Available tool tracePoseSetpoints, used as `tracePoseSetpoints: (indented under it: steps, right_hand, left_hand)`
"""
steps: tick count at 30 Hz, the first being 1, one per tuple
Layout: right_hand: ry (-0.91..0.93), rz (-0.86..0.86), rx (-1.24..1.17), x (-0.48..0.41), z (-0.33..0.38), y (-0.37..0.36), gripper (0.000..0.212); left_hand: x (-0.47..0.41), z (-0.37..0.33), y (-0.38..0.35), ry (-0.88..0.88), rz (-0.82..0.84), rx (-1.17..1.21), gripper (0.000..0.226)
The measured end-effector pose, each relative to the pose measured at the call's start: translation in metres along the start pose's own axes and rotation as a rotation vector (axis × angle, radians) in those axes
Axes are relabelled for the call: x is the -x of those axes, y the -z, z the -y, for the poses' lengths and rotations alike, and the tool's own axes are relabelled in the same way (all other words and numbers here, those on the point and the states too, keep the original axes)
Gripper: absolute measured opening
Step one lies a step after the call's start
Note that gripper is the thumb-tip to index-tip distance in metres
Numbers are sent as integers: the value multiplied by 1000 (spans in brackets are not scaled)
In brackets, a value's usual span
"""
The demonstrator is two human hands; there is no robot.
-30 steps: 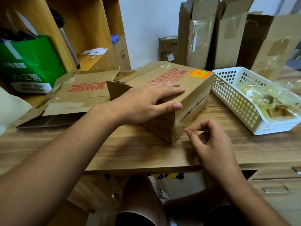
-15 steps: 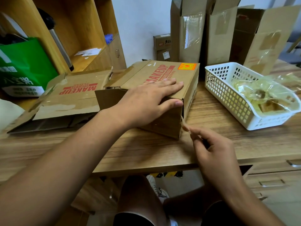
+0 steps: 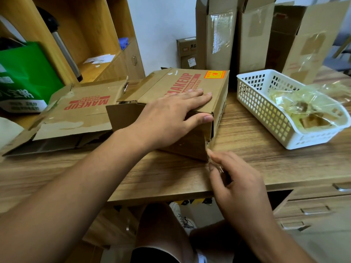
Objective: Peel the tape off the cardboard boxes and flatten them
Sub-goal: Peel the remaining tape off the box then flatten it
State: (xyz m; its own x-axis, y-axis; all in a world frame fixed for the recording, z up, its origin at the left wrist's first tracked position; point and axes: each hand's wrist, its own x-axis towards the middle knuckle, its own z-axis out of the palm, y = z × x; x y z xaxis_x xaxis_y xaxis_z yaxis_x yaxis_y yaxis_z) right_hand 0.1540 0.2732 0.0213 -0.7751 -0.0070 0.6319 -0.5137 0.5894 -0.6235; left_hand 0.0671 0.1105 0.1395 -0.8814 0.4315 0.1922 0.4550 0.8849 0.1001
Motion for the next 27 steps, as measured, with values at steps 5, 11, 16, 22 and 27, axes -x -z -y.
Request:
tracePoseSetpoints:
  steps: [5,11,16,22,27]
  right_hand:
    - [-15,-3,16,1,5,0,32]
    - [10,0,-6,0,8,-1,25]
    - [9,15,-16,-1,15,-4,20]
    - [21,110,-53,5,29,-11,24]
    - [-96,67,-107,1,22,-6,14]
  left_hand:
    - [0,-1,-2,12,-11,8,61]
    - [0,-1,-5,16,-18,1,61]
    - [-1,0,-8,17,-24,-6,63]
    - [-1,-1,-9,31,-44,13,62]
    - [-1,-1,-12,56,-77,32,63]
